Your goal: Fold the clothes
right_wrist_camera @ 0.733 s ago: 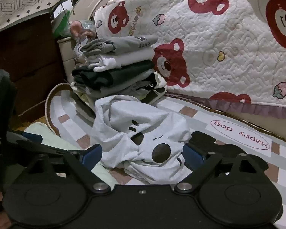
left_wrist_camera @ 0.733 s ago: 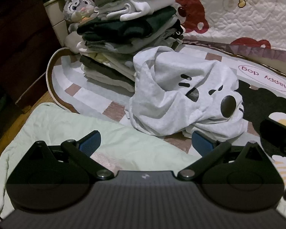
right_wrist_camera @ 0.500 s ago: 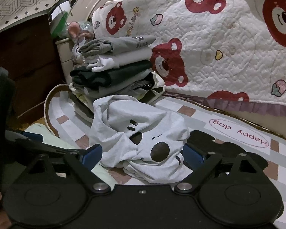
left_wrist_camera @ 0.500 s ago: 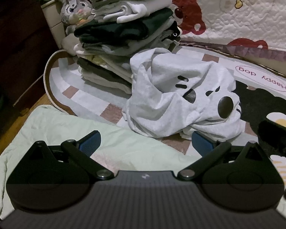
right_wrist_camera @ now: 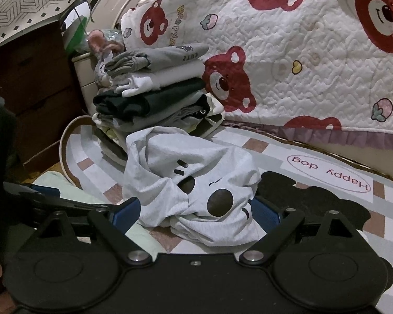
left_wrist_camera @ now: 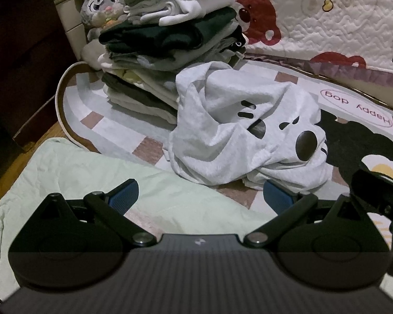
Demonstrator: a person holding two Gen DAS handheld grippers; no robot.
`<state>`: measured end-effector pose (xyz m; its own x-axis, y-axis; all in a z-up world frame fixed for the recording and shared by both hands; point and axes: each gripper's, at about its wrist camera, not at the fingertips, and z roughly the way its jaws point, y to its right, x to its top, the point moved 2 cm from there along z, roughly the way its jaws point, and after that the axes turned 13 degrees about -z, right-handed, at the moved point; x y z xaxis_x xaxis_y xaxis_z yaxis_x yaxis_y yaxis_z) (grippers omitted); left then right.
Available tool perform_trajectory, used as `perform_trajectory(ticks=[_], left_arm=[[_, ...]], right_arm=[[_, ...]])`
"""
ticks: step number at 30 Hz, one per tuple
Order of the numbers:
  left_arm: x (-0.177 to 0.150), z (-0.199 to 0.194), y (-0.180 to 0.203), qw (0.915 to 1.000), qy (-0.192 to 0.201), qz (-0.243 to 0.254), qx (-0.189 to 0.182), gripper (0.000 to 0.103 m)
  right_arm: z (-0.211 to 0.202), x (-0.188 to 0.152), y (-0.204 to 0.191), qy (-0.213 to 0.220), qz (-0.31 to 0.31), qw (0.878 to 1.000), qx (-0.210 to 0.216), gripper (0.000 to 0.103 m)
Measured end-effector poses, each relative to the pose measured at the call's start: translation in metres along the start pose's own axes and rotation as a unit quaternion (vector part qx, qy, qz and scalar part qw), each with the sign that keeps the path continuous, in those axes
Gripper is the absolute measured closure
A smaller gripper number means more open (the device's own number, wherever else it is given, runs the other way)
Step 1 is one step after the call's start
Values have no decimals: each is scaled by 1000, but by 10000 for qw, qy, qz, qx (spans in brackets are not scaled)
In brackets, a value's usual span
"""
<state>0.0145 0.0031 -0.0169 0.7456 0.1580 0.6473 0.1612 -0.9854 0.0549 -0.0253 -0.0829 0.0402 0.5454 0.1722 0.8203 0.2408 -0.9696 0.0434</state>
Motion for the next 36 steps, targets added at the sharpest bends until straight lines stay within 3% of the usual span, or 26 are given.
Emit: perform_trajectory(ticks=[36], left_arm=[[2, 4, -6, 9999, -116, -69, 33, 0]], right_arm=[[5, -6, 8, -135, 208, 9997, 58, 9]])
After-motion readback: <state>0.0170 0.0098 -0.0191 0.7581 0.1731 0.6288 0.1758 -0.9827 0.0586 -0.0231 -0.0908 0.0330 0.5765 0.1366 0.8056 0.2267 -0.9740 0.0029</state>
